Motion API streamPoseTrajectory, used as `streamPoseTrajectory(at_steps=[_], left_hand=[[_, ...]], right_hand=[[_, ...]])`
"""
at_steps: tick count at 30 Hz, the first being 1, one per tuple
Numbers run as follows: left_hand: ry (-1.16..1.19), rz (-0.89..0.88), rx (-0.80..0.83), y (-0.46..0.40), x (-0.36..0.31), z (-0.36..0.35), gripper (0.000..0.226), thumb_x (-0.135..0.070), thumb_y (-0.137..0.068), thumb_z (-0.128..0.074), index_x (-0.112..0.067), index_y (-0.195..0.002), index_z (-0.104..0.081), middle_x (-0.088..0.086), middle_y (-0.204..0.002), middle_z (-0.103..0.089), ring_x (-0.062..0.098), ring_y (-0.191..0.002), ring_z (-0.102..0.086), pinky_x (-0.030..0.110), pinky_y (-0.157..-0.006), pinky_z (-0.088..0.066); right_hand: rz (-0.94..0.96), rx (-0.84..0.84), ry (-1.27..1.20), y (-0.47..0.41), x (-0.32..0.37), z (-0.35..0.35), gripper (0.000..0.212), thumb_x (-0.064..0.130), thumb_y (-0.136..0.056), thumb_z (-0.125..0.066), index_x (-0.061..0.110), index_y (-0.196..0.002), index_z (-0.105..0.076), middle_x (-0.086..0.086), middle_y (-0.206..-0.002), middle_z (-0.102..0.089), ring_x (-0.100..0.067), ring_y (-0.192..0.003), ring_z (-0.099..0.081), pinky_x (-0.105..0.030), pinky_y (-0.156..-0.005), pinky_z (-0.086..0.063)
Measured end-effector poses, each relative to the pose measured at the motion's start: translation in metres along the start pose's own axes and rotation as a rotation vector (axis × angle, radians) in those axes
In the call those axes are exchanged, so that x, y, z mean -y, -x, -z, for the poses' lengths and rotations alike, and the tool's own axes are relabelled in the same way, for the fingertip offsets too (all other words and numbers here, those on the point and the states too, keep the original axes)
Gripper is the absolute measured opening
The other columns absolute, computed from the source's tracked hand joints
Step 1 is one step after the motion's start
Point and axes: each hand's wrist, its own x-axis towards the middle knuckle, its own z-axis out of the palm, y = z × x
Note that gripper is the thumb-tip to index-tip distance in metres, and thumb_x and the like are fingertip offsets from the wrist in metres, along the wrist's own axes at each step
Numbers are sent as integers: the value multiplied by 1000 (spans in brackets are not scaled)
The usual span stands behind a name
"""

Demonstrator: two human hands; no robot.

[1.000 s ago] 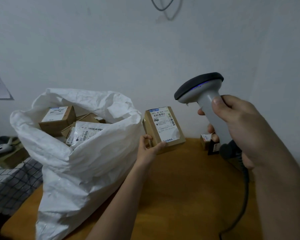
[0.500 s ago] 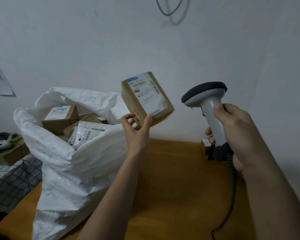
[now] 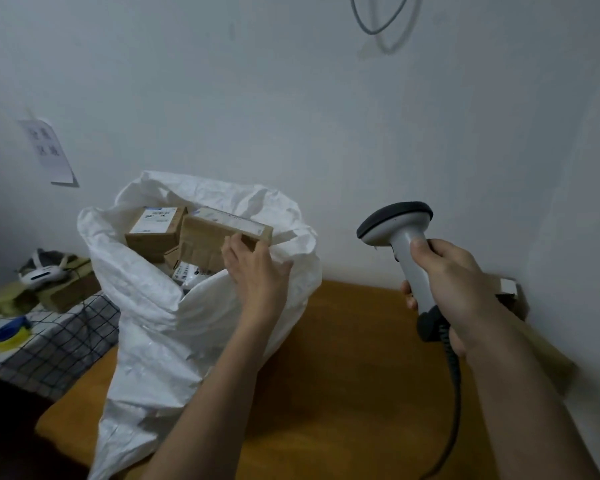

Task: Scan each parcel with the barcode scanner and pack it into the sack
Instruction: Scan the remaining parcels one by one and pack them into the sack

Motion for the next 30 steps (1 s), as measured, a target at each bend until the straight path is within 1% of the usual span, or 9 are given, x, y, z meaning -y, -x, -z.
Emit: streamPoseTrajectory(at_steps=[4,7,12,14,19,20,24,28,30], left_hand=[[-152,-66,-36,1,4,-4,27,-3,-89,-63,-8,-116,-61,13,-122,-51,28,-114,-44,34,-98,-33],[-153,-110,-33,-3,4,-3,26,11,-88,-52,-5,-108,-57,12,-102,-59,27,-94,-50,34,-84,-34],[-163,-141,-194,-10,11,-1,34,22,-76,-46,5,-99,-65,20,-95,-58,36,-92,-48,38,-82,-33],[-188,-145,-181,-4,13,-4,30,21,-76,-48,5,-96,-65,20,-95,-59,37,-91,-49,40,-80,-35],[-76,-249,-316,-6,8,-5,32,26,-62,-55,7,-83,-69,20,-78,-59,37,-74,-55,44,-70,-46],[-68,-254,-329,-6,10,-5,32,26,-64,-54,7,-85,-69,20,-80,-59,38,-75,-56,45,-72,-47],[-150,-175,-124,-16,10,-3,29,20,-78,-49,8,-97,-68,23,-95,-58,38,-93,-51,40,-85,-38],[-8,-267,-358,-52,-4,11,30,26,-64,-51,10,-82,-69,23,-79,-58,39,-78,-56,42,-69,-42],[-25,-204,-326,-51,2,8,29,24,-73,-48,10,-89,-68,25,-87,-58,40,-85,-54,41,-75,-41]], right_hand=[[-13,-13,8,-2,-3,1,27,40,-103,-44,20,-97,-63,-3,-60,-61,-12,-45,-53,-30,-48,-42],[-24,-23,0,-3,-5,2,26,39,-103,-45,21,-97,-62,-7,-65,-61,-15,-47,-53,-32,-50,-43],[-27,-38,4,-6,-9,5,26,38,-103,-45,20,-97,-62,-7,-65,-60,-13,-45,-53,-29,-46,-43],[-33,-47,14,-9,-12,5,27,38,-103,-44,19,-97,-62,-8,-66,-61,-13,-45,-53,-28,-44,-42],[-60,-28,18,-16,-20,-1,28,40,-103,-44,20,-99,-63,-5,-63,-61,-11,-43,-53,-26,-44,-43],[-67,-23,21,-18,-22,-2,28,39,-103,-44,19,-99,-63,-5,-62,-60,-10,-42,-53,-25,-43,-43],[-93,-5,43,-24,-27,-11,29,39,-103,-44,17,-102,-63,-7,-65,-61,-13,-45,-53,-25,-43,-43],[-100,15,59,-31,-29,-16,30,39,-103,-43,16,-103,-62,-9,-68,-61,-16,-48,-53,-25,-43,-42],[-99,11,58,-35,-31,-17,30,38,-104,-42,15,-105,-62,-9,-68,-61,-16,-49,-53,-25,-43,-42]])
